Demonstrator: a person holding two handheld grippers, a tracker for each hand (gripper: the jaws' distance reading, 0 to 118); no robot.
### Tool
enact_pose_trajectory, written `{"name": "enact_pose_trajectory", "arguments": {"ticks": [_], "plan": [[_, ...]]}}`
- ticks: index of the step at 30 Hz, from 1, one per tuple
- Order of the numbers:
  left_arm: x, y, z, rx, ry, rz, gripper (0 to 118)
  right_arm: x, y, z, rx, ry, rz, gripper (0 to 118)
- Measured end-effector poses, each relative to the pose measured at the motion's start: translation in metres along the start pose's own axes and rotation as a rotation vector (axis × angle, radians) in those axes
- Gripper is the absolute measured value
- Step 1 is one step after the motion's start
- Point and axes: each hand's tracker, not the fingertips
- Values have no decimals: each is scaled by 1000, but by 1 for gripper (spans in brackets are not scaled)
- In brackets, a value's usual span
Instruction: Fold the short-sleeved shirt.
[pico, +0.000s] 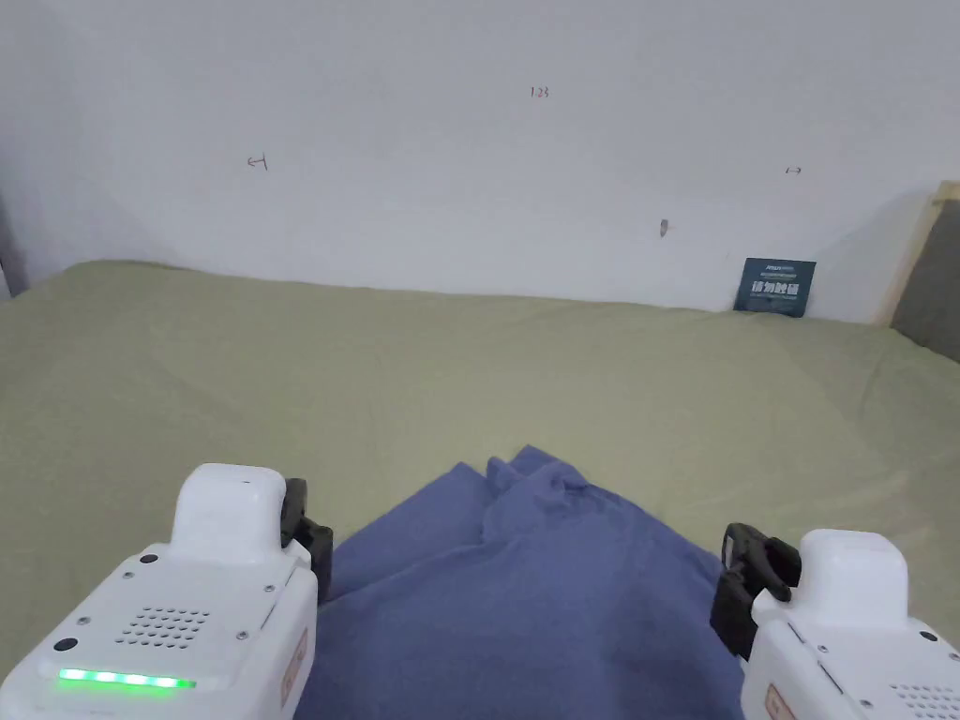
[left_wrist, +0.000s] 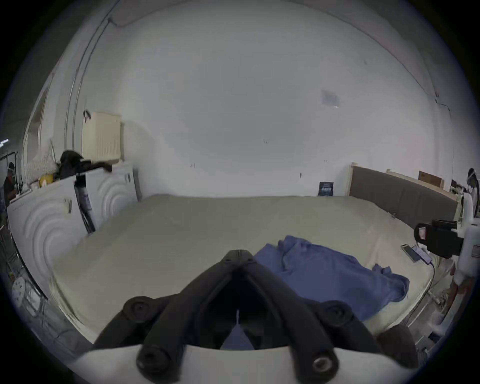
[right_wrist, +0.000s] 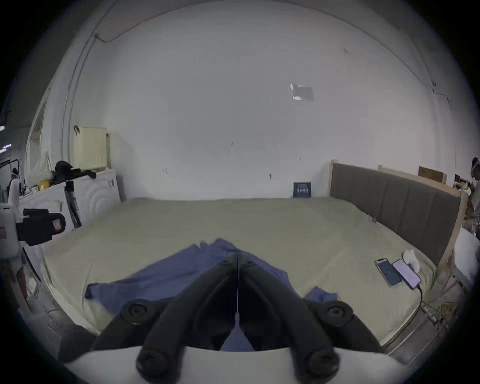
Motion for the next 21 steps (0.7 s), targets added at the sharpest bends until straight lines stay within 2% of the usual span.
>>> {"name": "enact_pose_trajectory", "arguments": {"ticks": [4, 8, 11, 16, 17, 20, 21], "plan": [[1, 1, -1, 5, -17, -16, 0, -14, 1, 4, 10, 6, 47, 3], [-36, 5, -5, -71, -34, 4, 0, -22, -1, 4, 3, 32, 29, 3], [-89, -2, -19, -195, -36, 55, 0, -29, -5, 2, -14, 56, 25, 3], [-173, -53, -66, -478, 0, 64, 0, -44, -20, -9, -74, 92, 26, 3], [-186, -69, -75, -539, -4, 101, 0, -48, -23, -12, -81, 94, 31, 3], [-201, -101, -94, -675, -54, 176, 0, -57, -32, -24, -130, 108, 74, 4], [-201, -109, -99, -695, -59, 174, 5, -59, -36, -27, -136, 104, 80, 4]]}}
